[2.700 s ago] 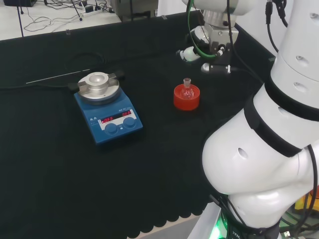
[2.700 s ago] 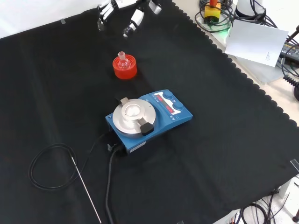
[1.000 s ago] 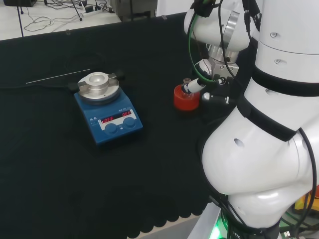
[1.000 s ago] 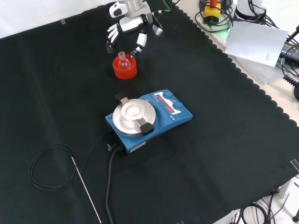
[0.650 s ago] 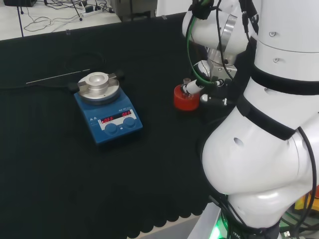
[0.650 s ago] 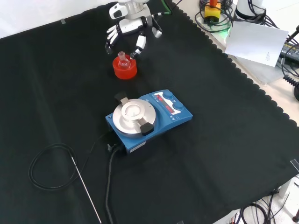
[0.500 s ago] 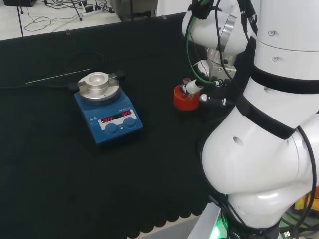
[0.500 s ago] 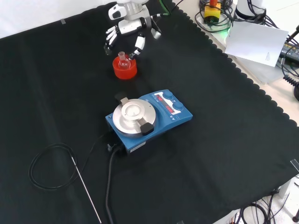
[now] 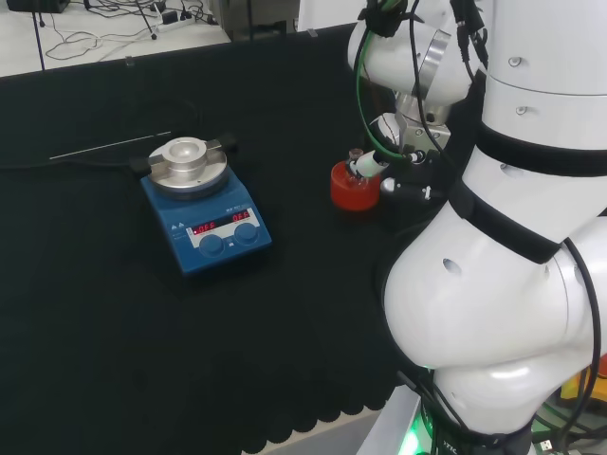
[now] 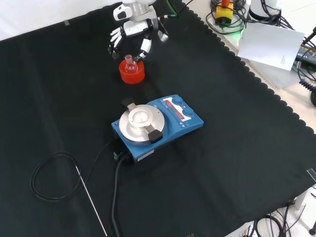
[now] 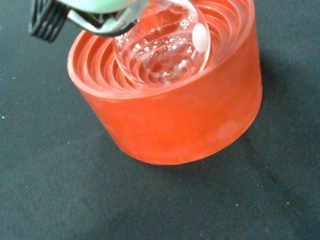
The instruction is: Pick up the round-bottom flask.
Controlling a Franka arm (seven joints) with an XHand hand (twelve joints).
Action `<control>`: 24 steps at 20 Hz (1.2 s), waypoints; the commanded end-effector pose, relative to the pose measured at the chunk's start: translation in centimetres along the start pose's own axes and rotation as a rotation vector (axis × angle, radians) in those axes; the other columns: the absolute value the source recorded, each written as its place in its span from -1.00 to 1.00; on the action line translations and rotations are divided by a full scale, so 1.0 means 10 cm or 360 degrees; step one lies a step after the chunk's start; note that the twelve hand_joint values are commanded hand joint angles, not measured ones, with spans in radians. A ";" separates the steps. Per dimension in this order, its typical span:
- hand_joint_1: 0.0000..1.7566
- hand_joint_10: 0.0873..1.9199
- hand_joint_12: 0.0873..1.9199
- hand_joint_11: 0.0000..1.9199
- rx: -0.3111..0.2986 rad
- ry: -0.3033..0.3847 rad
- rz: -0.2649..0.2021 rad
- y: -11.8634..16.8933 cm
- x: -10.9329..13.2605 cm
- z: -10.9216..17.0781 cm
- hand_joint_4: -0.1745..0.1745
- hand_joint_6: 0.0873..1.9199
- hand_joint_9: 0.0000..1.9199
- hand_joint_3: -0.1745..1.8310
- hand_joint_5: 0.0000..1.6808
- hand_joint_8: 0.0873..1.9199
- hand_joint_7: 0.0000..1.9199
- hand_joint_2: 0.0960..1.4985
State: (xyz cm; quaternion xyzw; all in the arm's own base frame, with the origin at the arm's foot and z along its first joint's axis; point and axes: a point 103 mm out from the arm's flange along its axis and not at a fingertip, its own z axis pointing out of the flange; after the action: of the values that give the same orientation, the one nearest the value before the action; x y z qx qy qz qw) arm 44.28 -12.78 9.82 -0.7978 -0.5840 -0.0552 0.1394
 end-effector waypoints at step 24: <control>0.20 -0.46 0.36 -0.64 -0.0085 -0.0060 -0.0044 0.06 0.13 -0.01 0.89 -0.19 -0.27 -0.33 0.34 -0.36 -0.44 -0.01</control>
State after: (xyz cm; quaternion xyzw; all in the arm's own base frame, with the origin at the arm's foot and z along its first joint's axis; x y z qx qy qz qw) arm 45.43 -12.08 9.69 -0.7944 -0.5931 -0.0584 0.1176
